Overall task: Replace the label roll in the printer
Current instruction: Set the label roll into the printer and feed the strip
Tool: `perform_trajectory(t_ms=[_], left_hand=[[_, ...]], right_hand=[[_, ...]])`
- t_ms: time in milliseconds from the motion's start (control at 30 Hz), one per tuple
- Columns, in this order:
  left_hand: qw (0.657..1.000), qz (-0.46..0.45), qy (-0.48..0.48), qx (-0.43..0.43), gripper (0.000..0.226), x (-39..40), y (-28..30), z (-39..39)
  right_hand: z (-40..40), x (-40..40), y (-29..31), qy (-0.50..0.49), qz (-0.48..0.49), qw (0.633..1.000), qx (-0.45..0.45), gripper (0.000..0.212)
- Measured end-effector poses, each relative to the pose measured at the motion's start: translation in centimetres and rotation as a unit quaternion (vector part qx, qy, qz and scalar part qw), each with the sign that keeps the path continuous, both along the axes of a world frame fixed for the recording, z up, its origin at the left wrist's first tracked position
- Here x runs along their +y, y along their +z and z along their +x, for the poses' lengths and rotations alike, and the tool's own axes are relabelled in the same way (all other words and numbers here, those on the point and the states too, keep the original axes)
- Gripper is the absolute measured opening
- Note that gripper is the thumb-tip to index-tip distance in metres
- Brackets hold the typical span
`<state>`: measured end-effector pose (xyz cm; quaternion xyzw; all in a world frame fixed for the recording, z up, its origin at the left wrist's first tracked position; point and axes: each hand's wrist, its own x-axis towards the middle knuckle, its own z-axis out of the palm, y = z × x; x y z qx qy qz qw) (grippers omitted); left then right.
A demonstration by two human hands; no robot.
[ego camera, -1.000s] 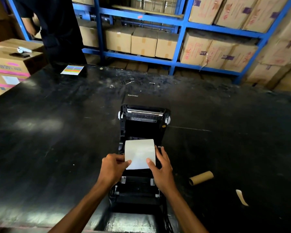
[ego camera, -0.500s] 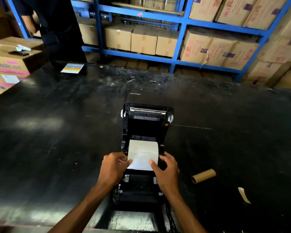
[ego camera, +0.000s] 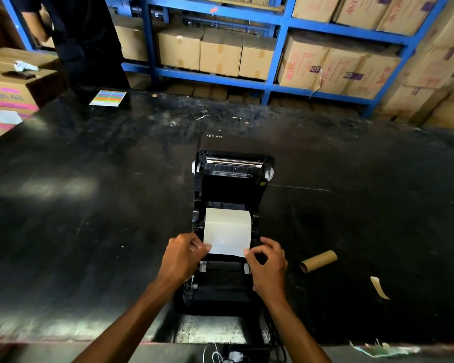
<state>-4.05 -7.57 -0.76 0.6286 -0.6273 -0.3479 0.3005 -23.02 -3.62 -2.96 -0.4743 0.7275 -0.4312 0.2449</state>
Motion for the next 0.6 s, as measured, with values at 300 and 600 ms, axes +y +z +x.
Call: perform_trajectory(t_ms=[300,600], left_hand=[[0.999,0.019,0.010,-0.040,0.020,0.4,0.6,0.0],[0.999,0.033,-0.017,-0.032,0.015,0.6,0.4,0.0]], right_hand=[[-2.0,0.3,-0.1,0.099,0.059,0.992,-0.051,0.013],[-2.8,0.3,-0.5,0.144,0.077,0.984,-0.066,0.008]])
